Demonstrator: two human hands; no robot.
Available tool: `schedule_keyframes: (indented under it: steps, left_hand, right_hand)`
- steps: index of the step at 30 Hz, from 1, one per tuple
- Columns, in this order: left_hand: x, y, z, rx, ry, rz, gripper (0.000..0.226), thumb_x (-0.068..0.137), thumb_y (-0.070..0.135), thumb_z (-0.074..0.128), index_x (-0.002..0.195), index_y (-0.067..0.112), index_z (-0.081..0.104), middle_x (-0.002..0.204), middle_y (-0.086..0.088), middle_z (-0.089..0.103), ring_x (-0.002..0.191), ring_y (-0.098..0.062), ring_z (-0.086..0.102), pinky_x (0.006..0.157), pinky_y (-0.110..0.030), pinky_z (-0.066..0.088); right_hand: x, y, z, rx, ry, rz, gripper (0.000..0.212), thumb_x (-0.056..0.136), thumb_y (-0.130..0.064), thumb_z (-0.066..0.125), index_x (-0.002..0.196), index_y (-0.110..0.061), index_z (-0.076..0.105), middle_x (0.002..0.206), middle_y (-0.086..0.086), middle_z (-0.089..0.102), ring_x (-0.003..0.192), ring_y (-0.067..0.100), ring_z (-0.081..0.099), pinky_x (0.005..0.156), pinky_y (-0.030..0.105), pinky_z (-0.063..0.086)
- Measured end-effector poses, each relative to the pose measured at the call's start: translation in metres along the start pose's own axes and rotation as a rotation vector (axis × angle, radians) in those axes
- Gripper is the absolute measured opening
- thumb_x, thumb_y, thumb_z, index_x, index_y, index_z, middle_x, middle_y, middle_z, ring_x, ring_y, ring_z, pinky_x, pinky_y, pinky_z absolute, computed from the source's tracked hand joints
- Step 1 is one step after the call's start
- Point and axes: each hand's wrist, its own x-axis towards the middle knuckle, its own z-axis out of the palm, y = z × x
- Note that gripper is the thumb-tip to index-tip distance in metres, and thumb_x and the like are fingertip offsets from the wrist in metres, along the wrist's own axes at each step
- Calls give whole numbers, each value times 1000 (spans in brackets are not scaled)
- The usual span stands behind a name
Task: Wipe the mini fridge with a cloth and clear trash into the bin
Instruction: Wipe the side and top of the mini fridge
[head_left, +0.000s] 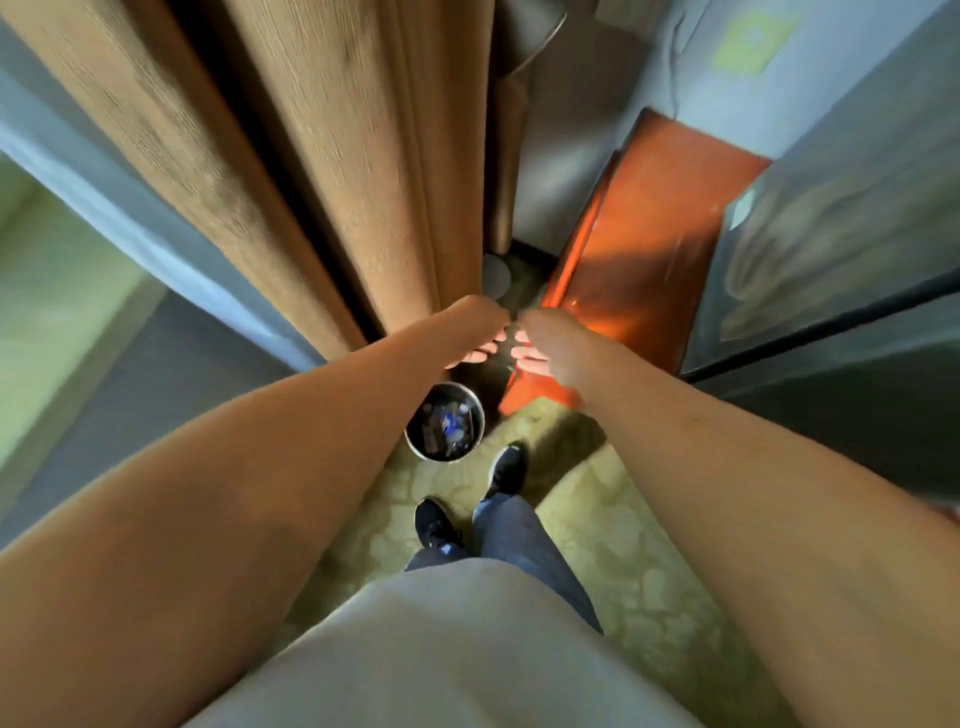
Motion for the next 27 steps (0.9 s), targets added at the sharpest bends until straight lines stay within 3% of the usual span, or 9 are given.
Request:
schedule_keyframes:
  steps: [2,4,7,11,13,16,19,24,27]
  left_hand:
    - [-21,35,2,-53,26,89,22,104,20,42,86,24,54,76,4,53,62,-10,47,59,-22,37]
    - [-47,72,8,-8,72,182,19,101,23,45,86,23,58,79,4,58,63,-11,50,60,-23,40]
    - [-69,111,20,28,79,314,16,96,12,49,87,19,61,86,-5,62,69,-15,55,59,-23,42]
    - [-103,164,36,47,67,497,17,94,6,49,98,14,63,94,-10,67,76,-19,64,54,-20,45]
    - [-123,189,45,57,66,586,14,94,9,51,96,16,63,91,-5,67,72,-17,62,52,-17,45]
    - [-147,223,64,23,30,656,14,91,19,55,100,20,66,95,0,71,76,-16,63,68,-25,50]
    - [-166,255,89,53,31,726,14,92,19,55,99,21,67,96,2,71,77,-15,65,69,-26,52]
    - [-198,309,142,122,24,849,12,95,19,54,93,22,66,95,3,69,83,-14,65,81,-29,54]
    - [-208,335,175,170,19,903,10,96,20,56,98,19,66,96,-2,66,79,-18,59,75,-30,51]
  right_hand:
    - [-24,-29,-18,-9,42,-74,17,102,-20,45,91,-15,56,98,8,62,90,21,67,91,35,54]
    - [-46,-52,-38,18,85,-145,23,103,-18,43,82,-16,51,85,4,58,73,15,59,88,35,55]
    - [-81,-78,-70,58,128,-240,16,101,-20,46,88,-17,57,90,4,66,74,14,63,70,29,56]
    - [-129,-110,-113,110,216,-382,14,99,-23,53,110,-19,59,94,-1,66,83,17,67,80,30,58]
    - [-152,-125,-135,96,256,-443,13,97,-20,55,108,-18,61,99,2,69,89,19,70,81,31,59]
    - [-186,-139,-167,65,287,-527,6,95,-15,55,95,-16,61,89,2,66,88,20,69,87,32,58]
    - [-213,-148,-206,14,348,-598,10,94,-12,52,96,-13,62,87,4,65,84,21,68,81,30,60]
    - [-248,-154,-289,-79,399,-673,15,97,-17,56,108,-14,66,106,8,71,95,21,72,79,26,59]
    - [-266,-148,-340,-107,465,-686,14,98,-15,56,107,-18,66,110,7,69,93,18,70,75,23,57]
